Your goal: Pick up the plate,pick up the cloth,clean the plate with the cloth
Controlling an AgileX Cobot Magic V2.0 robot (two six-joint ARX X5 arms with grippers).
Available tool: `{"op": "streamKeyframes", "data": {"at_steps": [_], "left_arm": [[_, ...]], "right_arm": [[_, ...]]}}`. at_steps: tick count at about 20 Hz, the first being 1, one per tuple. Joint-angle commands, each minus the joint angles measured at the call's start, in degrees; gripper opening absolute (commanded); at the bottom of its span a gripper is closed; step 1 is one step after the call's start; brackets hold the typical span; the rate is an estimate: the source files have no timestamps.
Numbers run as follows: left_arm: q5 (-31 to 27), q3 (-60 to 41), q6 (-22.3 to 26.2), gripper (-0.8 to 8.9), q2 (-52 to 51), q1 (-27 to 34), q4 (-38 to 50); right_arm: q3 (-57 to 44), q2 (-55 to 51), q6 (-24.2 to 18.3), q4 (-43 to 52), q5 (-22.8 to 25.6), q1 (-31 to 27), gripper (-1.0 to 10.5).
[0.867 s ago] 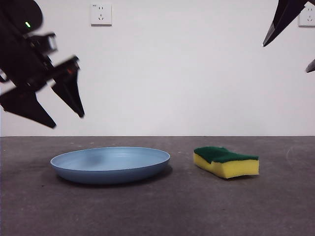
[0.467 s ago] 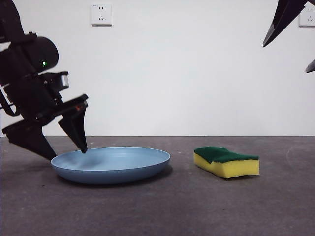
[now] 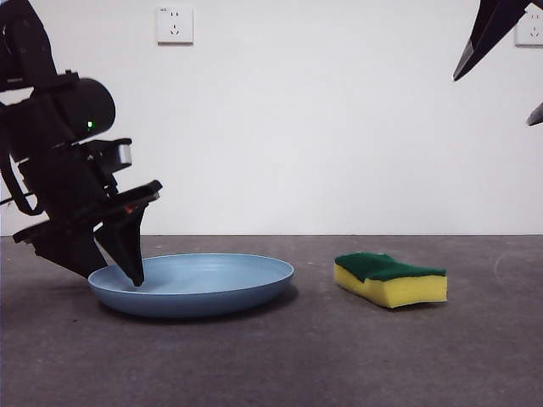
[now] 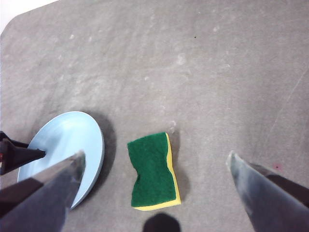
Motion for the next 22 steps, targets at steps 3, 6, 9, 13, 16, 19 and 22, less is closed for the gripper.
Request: {"op": "streamKeyframes", "data": {"at_steps": [3,6,9,13,16,19,22], "left_arm": [[-0.7,-0.26,2.36,-0.08,1.68,-0.98,-0.96],[-0.63,0.17,2.45,-0.08,0.83,-1.07,-2.32],[-0.63,2.03,3.34,-0.08,-2.64,-1.11,-6.16],[-0.42,4.66,3.98,-0.08,-10.43,-1.64,-9.35],[-0.44,5.16,3.98,-0.08,-17.9,-2.19,-11.02],[-0.5,5.16,4.0,-0.08,-23.85,-2.23,-13.99],[-2.95,5.16,5.49,-0.08,-28.57,-2.23,-18.14]], "right_arm": [[0.17,0.07,-0.48,-0.5,-0.04,0.11,5.0],[0.31,0.07,-1.66,-1.44,-0.07,0.2,5.0],[2.97,0.81,-6.8,-6.75,0.39,2.1,5.0],[7.58,3.41,-8.37,-8.02,0.61,5.6,5.0],[10.88,7.02,-10.67,-8.41,4.42,10.16,5.0],[12.81,11.45,-13.22,-8.52,8.31,14.53,5.0],[13.97,17.68,-15.15,-8.2,11.82,18.75,5.0]]}}
